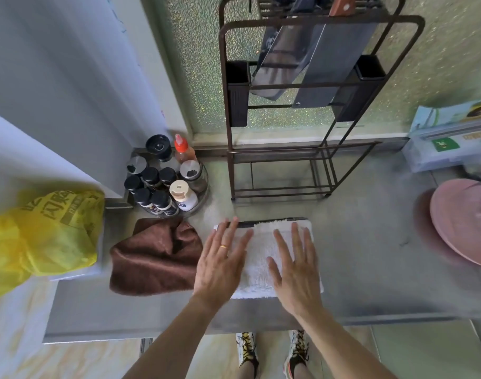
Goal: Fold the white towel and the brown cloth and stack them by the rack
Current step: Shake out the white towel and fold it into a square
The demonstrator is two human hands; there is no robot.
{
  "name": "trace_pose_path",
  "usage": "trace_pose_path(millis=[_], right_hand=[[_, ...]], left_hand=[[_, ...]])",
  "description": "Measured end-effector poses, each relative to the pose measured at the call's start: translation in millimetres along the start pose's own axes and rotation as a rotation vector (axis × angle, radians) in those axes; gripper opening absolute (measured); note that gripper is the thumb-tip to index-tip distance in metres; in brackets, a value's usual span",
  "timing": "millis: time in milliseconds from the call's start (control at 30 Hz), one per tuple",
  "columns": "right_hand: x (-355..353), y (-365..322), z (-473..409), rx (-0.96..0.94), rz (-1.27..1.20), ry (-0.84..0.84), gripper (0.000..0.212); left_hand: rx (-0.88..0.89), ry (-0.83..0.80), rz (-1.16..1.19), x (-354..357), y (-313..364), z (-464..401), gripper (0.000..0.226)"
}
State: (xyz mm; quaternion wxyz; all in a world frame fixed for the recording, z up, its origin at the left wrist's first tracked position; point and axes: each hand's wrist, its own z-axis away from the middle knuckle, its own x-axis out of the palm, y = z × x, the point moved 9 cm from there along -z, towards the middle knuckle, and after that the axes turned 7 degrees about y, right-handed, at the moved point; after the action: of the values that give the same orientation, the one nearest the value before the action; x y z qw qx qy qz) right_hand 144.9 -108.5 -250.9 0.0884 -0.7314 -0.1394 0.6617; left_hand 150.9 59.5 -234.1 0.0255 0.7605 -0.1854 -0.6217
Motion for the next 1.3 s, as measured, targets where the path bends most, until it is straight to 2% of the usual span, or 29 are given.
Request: trace_pose_path(millis=[67,167,267,400,433,500,600,667,767,900,1000,1033,1100,1200,1233,1300], right_hand=[[20,20,-3,0.007,0.076,-0.117,0.066],[46,37,6,-0.005,0.126,-0.216,0.070],[54,39,6,0.006,0.141,-0.234,0.071],[38,33,0,0.023,0.052,-0.242,0.072],[27,38,-1,0.084,-0.004,-0.182,0.072],[9,66,3,0.338,-0.170,-0.055,0.070],[9,98,17,0.691,-0.443,-0.071,0.050],[7,100,18,0.783,-0.535,-0.122,0.039],[-5,86,15,0.834,-0.614,-0.138,0.052],[-27,26,3,0.707,-0.684,-0.119,0.053],[-36,-29,-4,0.530,-0.660,-0.052,0.055],[-35,-44,-5,0.479,-0.638,-0.032,0.057],[-25,-71,-5,0.402,-0.598,-0.027,0.062],[5,-104,3,0.273,-0.544,-0.142,0.071],[18,-111,7,0.227,-0.521,-0.208,0.075],[38,-119,14,0.137,-0.467,-0.318,0.078]], left_hand=[[0.046,-0.118,-0.061,24,-2,7,0.058],[-0.047,-0.225,-0.132,48,-20,16,0.061],[-0.046,-0.261,-0.170,60,-20,17,0.062],[-0.071,-0.232,-0.128,51,-15,15,0.062],[-0.089,-0.210,-0.104,43,-12,16,0.061],[-0.142,-0.150,-0.049,26,-7,20,0.060],[-0.129,-0.110,-0.025,15,5,33,0.059],[-0.072,-0.146,-0.041,26,13,41,0.059],[-0.093,-0.212,-0.049,42,12,47,0.060],[-0.122,-0.257,-0.028,50,10,47,0.059],[-0.181,-0.139,0.223,36,5,45,0.055],[-0.264,-0.062,0.369,26,-2,45,0.051],[-0.563,0.071,0.626,10,-28,50,0.039],[-1.059,0.138,1.076,6,-53,64,0.024],[-1.137,0.128,1.143,8,-57,65,0.022],[-1.119,0.092,1.077,5,-64,61,0.027]])
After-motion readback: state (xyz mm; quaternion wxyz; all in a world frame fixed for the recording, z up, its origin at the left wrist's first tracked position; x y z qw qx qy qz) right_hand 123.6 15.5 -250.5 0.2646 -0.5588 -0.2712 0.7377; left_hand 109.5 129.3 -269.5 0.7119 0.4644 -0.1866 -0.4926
